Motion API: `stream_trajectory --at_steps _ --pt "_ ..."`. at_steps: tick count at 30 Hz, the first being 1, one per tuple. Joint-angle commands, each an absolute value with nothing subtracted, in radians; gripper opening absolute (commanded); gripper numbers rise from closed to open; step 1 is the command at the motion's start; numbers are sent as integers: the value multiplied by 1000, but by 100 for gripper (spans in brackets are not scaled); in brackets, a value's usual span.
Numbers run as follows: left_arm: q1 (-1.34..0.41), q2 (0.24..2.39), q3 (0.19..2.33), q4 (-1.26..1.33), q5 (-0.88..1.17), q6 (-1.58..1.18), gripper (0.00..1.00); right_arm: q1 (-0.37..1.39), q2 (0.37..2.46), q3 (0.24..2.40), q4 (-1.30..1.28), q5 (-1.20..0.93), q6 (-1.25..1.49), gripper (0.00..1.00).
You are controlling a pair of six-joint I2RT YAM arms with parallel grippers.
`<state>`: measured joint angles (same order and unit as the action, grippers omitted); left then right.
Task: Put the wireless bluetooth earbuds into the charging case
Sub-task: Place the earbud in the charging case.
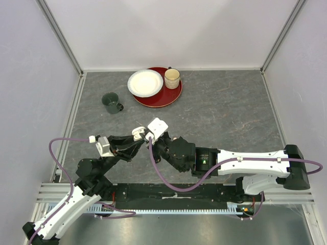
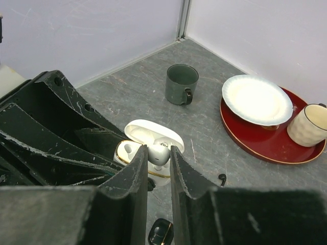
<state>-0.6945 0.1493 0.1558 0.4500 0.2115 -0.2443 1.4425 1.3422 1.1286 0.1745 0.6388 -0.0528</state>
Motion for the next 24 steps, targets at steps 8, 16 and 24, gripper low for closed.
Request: stream_trajectory --at_steps 8,16,24 --pt "-692 143 190 500 195 -198 2 1439 1348 1166 161 687 -84 0" --pt "-692 133 196 503 210 -195 2 1425 1339 1160 147 667 -81 0" --pt "-692 127 201 506 219 -190 2 1411 1335 1175 115 626 -55 0"
